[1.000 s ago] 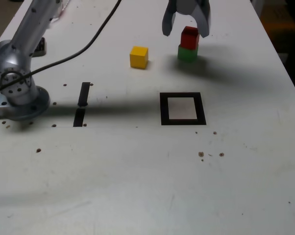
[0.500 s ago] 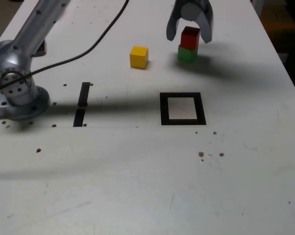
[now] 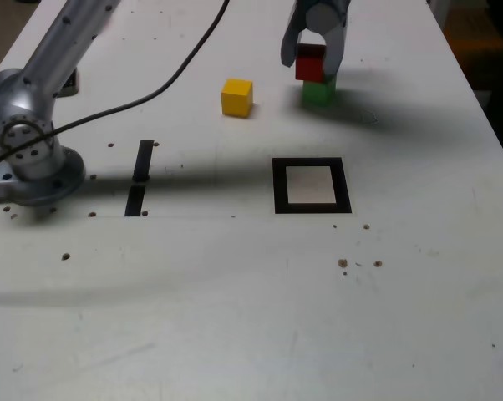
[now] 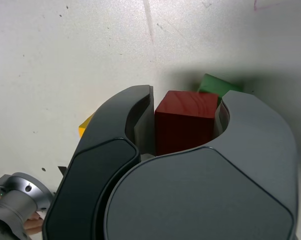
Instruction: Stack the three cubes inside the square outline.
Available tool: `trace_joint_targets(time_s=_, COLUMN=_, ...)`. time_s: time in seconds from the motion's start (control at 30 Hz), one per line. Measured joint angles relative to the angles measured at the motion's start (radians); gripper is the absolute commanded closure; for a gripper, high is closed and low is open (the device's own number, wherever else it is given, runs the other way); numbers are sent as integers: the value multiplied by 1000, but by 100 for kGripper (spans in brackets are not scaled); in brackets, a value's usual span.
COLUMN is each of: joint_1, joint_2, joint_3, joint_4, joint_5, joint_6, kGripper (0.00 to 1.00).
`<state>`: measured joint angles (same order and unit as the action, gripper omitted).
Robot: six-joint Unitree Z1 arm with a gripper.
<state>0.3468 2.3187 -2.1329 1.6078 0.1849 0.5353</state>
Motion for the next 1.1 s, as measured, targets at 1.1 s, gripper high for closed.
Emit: trace_joint_targets(time_s=1.1, joint_1=-221, joint_2=-439, joint_3=376, joint_4=14, joint_5=-11, joint_6=-260, kGripper=70)
